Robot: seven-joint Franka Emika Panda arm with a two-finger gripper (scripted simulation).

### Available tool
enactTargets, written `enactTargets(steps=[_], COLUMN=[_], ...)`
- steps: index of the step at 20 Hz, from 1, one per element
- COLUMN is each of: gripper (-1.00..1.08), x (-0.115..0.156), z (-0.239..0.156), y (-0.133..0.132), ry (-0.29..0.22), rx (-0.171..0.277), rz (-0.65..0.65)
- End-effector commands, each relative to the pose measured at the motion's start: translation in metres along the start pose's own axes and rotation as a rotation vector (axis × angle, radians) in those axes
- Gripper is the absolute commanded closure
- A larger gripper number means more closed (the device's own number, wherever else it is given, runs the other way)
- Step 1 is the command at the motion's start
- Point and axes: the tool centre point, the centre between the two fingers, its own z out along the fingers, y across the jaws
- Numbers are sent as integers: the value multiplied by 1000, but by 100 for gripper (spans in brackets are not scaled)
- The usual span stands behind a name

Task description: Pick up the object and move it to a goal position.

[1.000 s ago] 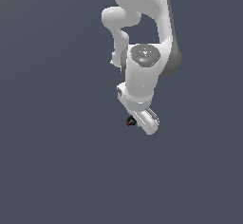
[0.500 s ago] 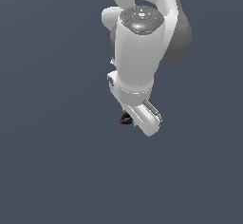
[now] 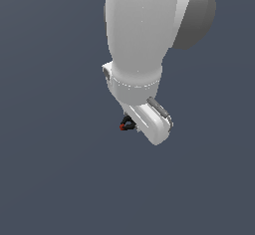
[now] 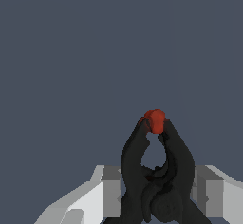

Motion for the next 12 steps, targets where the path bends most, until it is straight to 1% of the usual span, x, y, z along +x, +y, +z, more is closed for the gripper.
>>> enactTargets(steps=[1,12], gripper=[108,108], x=[6,24], z=[-11,-47], y=[-3,-14], ry=[0,-1], rx=[0,0], rz=[0,-1])
